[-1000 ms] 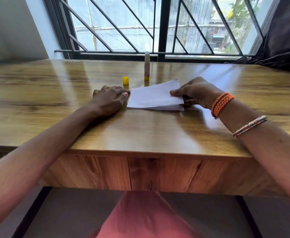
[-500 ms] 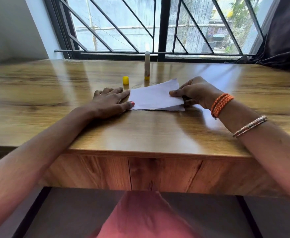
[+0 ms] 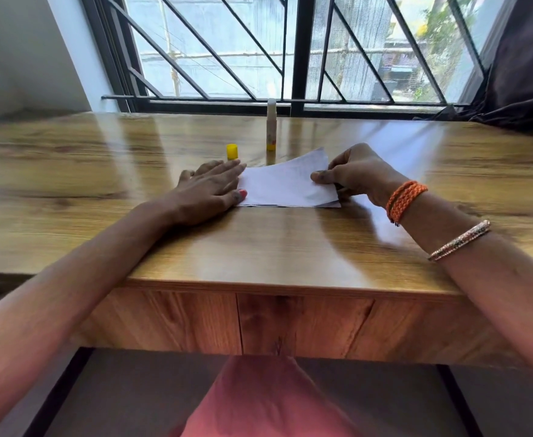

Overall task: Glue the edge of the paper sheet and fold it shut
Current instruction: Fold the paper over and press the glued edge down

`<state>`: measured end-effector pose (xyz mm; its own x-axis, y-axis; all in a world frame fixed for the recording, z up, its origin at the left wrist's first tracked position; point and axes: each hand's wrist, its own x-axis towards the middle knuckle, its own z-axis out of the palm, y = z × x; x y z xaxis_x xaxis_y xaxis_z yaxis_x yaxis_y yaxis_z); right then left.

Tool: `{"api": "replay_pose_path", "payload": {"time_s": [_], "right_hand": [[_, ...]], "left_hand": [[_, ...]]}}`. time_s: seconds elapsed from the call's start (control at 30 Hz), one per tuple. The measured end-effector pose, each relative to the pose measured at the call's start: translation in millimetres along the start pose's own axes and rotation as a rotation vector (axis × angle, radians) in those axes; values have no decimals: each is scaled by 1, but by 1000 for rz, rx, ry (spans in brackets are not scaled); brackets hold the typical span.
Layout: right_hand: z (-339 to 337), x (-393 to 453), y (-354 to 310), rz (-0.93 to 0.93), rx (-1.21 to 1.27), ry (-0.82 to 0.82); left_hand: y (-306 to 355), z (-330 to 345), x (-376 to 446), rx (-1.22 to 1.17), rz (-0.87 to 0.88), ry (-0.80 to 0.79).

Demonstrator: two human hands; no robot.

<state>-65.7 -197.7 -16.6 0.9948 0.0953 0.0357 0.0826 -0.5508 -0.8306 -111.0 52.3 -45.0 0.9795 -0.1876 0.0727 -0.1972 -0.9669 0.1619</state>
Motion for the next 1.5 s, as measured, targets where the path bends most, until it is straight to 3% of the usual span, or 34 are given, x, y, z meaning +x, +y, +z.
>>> {"api": "replay_pose_path", "payload": {"time_s": [0.13, 0.27, 0.43, 0.6, 0.73, 0.9, 1.3, 1.5], "right_hand": [[-2, 0, -1, -40, -60, -19], [-3, -4, -2, -196, -359, 24], [-7, -7, -12, -74, -765, 109], [18, -2, -42, -85, -792, -259], [53, 2, -62, -125, -888, -389], [41, 12, -52, -19, -833, -448], [-33, 14, 5, 115, -789, -421], [-31, 31, 9, 185, -499, -360]], "left_hand": [[-2, 1, 3, -9, 85, -36], [1, -2, 3, -11, 55, -98], [0, -3, 3, 14, 67, -133], [1, -4, 3, -4, 67, -155], [-1, -2, 4, -12, 66, -162], [-2, -2, 3, -18, 73, -158], [2, -9, 5, 26, 3, -232], [5, -12, 9, 16, -18, -271]]}}
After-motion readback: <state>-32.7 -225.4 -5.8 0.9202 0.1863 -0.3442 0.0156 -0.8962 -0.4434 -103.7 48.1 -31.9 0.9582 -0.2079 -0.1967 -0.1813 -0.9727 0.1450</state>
